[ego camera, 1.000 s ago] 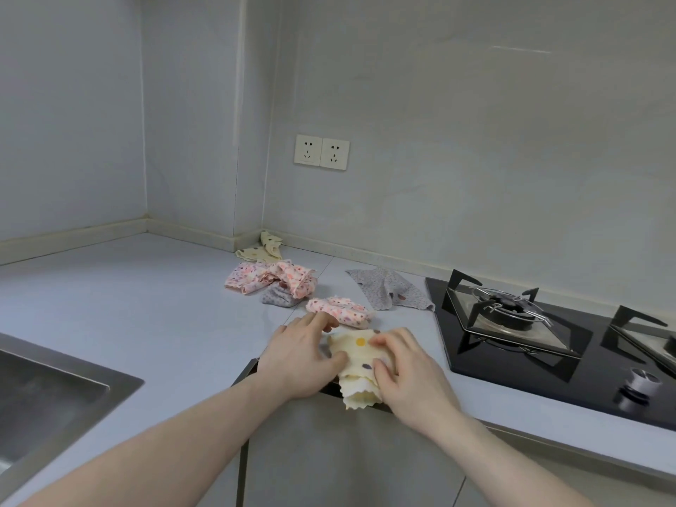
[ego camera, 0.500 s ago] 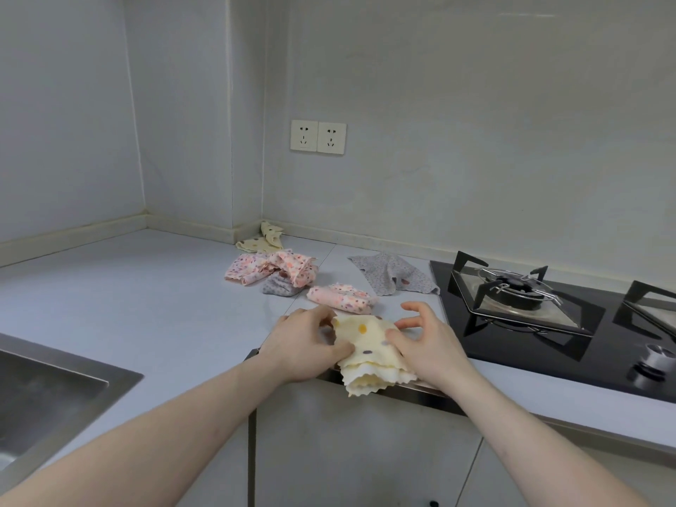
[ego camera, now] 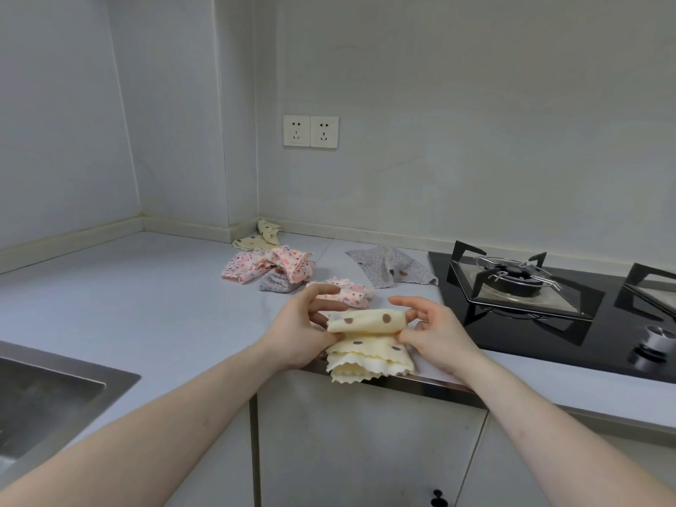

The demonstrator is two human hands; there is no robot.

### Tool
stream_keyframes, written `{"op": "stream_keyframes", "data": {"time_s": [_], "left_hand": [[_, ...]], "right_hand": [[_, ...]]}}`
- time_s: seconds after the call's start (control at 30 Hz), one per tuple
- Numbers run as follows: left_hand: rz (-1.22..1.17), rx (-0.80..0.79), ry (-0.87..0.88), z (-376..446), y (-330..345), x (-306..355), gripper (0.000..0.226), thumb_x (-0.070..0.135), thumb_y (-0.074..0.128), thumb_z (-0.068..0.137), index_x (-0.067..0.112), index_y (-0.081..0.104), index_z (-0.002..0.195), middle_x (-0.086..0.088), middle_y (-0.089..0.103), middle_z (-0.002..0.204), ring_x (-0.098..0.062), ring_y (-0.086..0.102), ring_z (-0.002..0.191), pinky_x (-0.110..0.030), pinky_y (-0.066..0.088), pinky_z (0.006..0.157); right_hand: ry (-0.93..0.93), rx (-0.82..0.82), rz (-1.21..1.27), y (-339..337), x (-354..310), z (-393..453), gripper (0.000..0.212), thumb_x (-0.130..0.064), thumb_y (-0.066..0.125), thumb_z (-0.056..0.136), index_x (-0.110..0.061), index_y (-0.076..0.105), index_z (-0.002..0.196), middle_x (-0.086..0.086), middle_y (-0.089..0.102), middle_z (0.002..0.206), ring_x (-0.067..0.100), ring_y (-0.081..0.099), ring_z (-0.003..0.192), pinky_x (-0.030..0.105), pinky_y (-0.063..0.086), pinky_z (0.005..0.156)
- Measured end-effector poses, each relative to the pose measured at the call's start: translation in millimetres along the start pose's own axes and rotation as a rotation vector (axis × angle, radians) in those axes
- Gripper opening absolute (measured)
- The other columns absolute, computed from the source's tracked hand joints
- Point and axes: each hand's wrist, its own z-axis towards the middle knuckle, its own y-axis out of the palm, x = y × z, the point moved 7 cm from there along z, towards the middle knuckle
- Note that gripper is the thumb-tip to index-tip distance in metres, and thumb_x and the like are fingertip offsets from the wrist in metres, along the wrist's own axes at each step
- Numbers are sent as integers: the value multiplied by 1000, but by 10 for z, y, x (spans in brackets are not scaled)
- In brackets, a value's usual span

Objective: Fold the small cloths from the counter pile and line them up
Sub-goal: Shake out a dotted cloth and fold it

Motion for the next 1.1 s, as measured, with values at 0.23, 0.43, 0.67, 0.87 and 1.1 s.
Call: {"op": "stream_keyframes", "data": {"time_s": [0.23, 0.43, 0.67, 0.87, 1.1], "left_hand": [[57, 87, 24, 13, -53, -19, 25, 4, 79, 84, 29, 78, 91, 18, 72, 76, -6, 60, 69, -21, 54, 58], [6, 66, -40, -18, -12, -23, 33, -4, 60, 89, 23, 79, 88, -3, 76, 69, -14, 64, 55, -29, 54, 55], [37, 57, 7, -19, 6, -33, 39, -5, 55, 87, 24, 81, 84, 5, 78, 101, -15, 71, 90, -23, 52, 75], [93, 48, -7, 3, 7, -25, 38, 7, 53, 91, 23, 82, 73, 17, 76, 99, 0, 66, 99, -23, 53, 86], [332, 25, 115, -46, 115, 35, 22, 43, 84, 74, 26, 70, 73, 16, 63, 101, -3, 61, 93, -22, 51, 81]], "right_hand": [[-21, 56, -46, -36, 20, -20, 33, 1, 73, 82, -31, 80, 84, -10, 64, 59, 7, 50, 55, 17, 43, 57], [-17, 125, -6, -66, 55, -21, 25, -4, 76, 82, -29, 80, 85, 2, 78, 77, 14, 70, 66, 36, 58, 76], [-33, 156, -60, -63, 65, -28, 34, 0, 67, 86, -31, 80, 78, -9, 79, 88, 13, 76, 78, 44, 63, 82], [-38, 175, -196, -53, 13, -54, 44, 4, 51, 88, -26, 76, 68, -18, 77, 90, 7, 72, 84, 30, 60, 82], [-12, 115, -170, 12, -17, -67, 20, -27, 69, 88, -24, 78, 70, -19, 76, 87, -3, 68, 81, 21, 53, 76]]}}
